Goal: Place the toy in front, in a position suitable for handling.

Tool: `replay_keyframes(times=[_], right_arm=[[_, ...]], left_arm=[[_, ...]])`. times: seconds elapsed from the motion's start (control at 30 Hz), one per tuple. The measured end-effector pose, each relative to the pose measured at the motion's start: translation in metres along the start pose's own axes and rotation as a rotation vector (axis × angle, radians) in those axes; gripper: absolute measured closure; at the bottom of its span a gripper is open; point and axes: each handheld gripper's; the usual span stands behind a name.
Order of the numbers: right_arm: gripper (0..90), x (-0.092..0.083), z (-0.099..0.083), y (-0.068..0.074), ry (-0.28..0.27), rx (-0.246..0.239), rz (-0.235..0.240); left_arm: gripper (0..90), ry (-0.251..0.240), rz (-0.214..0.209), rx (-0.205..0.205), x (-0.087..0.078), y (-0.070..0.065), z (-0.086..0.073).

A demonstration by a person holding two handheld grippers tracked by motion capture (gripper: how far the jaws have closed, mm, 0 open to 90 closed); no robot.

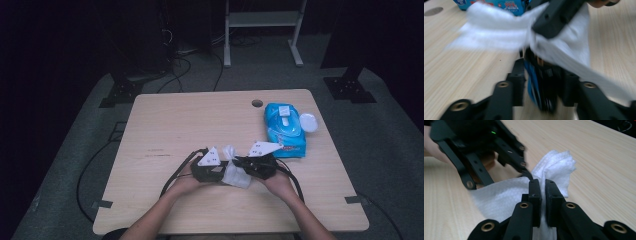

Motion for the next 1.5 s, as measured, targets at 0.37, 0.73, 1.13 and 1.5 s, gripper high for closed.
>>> replay_keyframes(times=[0.37,0.73,1.13,1.5], right_arm=[[84.2,-0.004,-0.003,-0.010,0.001,0.040,-0.016],[84.2,0.019,0.014,0.011,-0.027,0.043,0.026],[84.4,0.021,0.016,0.011,-0.011,-0.008,-0.032],[84.3,-0.001,0.001,-0.010,0.012,-0.013,-0.124]], left_arm=[[62.9,0.004,0.018,-0.008,-0.004,0.004,-0.005],[62.8,0.006,0.035,-0.030,-0.005,0.005,-0.005],[63.7,0.003,0.052,-0.030,-0.008,0.006,-0.005],[64.1,0.014,0.057,-0.034,-0.014,0.010,-0.008]])
Point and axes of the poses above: each handheld gripper's, and its own axes: x roughly forward along the jaws, z roughly out of its top, y roughly to its left, and after that the axes turned 3 degrees about y, right-handed
